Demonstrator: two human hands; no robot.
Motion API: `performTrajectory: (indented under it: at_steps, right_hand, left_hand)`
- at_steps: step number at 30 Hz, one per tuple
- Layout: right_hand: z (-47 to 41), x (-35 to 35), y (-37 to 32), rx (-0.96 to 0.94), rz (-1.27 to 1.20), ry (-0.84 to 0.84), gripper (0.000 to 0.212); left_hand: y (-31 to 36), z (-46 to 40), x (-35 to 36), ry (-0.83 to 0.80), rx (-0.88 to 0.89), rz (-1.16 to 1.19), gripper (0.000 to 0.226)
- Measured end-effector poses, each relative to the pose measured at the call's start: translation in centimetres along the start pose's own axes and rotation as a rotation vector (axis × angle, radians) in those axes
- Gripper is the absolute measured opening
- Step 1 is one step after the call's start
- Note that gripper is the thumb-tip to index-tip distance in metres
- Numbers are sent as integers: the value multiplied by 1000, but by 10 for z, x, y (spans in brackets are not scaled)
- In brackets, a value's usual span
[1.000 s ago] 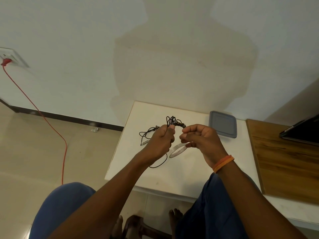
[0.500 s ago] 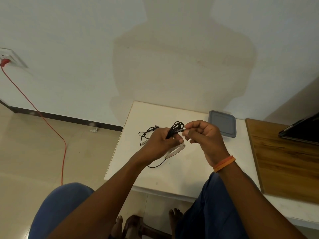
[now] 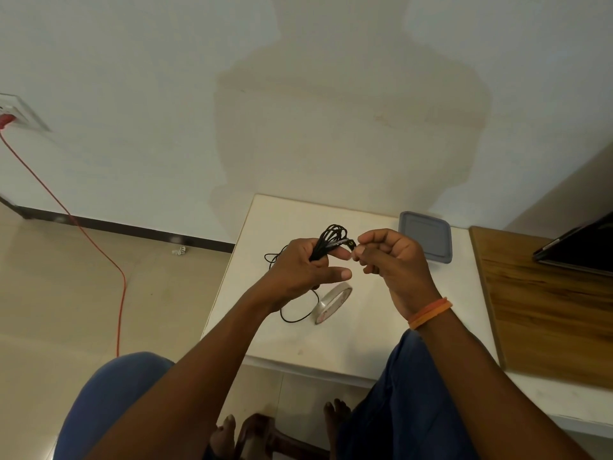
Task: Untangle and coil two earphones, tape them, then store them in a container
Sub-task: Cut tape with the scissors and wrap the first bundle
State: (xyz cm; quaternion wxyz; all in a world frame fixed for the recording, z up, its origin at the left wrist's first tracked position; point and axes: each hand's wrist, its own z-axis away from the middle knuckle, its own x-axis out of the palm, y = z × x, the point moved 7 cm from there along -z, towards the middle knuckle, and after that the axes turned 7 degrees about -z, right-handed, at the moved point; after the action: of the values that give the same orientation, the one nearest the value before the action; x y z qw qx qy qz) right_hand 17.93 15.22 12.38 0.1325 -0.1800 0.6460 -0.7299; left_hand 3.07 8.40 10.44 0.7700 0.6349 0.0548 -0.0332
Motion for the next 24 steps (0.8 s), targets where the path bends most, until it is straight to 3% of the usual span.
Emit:
performTrajectory:
  at_steps: [5, 15, 24]
  right_hand:
    - [0, -1, 0, 14, -17, -1, 13]
    - [1, 2, -5, -50, 95, 15, 13]
    - [2, 2, -4, -111, 216, 45, 14]
  left_hand:
    - [3, 1, 0, 5, 12, 2, 26]
    - [11, 2, -6, 292, 124, -105, 10]
    - [8, 2, -3, 199, 82, -75, 8]
